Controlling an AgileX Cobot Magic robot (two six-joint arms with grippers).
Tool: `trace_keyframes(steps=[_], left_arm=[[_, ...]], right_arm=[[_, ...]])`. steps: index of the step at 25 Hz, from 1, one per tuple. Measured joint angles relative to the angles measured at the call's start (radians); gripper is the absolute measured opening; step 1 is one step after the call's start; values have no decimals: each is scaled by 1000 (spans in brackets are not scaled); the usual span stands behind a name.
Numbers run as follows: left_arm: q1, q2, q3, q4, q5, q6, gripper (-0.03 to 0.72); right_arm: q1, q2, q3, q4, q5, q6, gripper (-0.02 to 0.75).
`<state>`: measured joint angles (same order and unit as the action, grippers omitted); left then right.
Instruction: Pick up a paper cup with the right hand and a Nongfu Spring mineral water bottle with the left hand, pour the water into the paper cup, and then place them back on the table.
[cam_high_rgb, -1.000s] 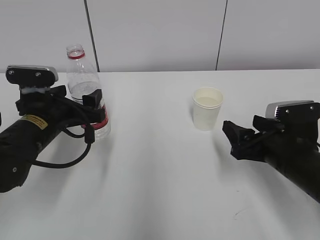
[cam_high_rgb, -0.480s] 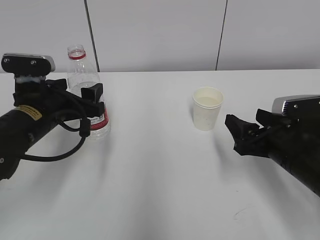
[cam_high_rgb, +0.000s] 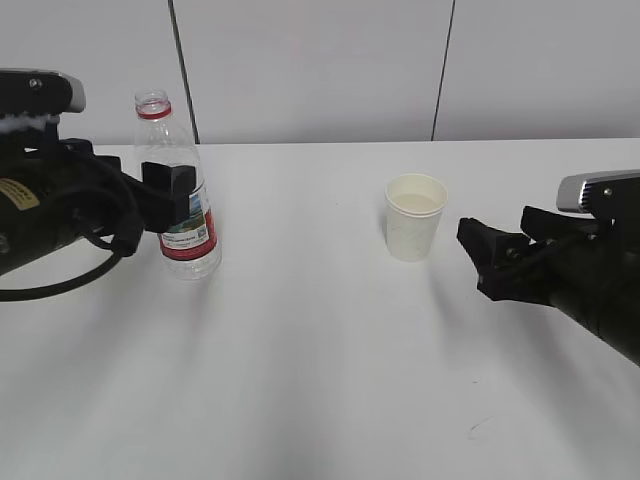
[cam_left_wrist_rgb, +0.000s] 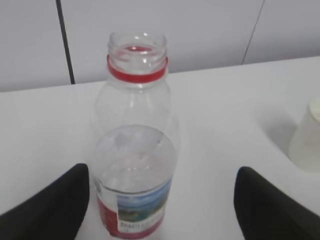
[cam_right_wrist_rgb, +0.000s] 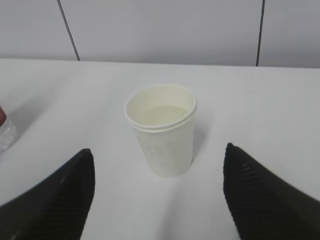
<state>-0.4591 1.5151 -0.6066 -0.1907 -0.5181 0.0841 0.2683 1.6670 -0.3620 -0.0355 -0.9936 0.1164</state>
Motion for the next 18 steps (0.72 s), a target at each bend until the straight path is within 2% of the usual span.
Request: trace_keyframes(steps=[3, 9, 13, 18], left_arm=[[11, -76, 2, 0, 155, 6, 534], [77, -201, 2, 1, 530, 9, 534], [101, -266, -16, 9, 787, 10, 534], [107, -288, -103, 17, 1099, 10, 534]], right_arm=[[0, -43, 2, -19, 136, 0, 587], [0, -135, -26, -29, 469, -2, 585], [0, -202, -113, -31, 781, 6, 585], [0, -272, -311, -11, 1311, 12, 585]])
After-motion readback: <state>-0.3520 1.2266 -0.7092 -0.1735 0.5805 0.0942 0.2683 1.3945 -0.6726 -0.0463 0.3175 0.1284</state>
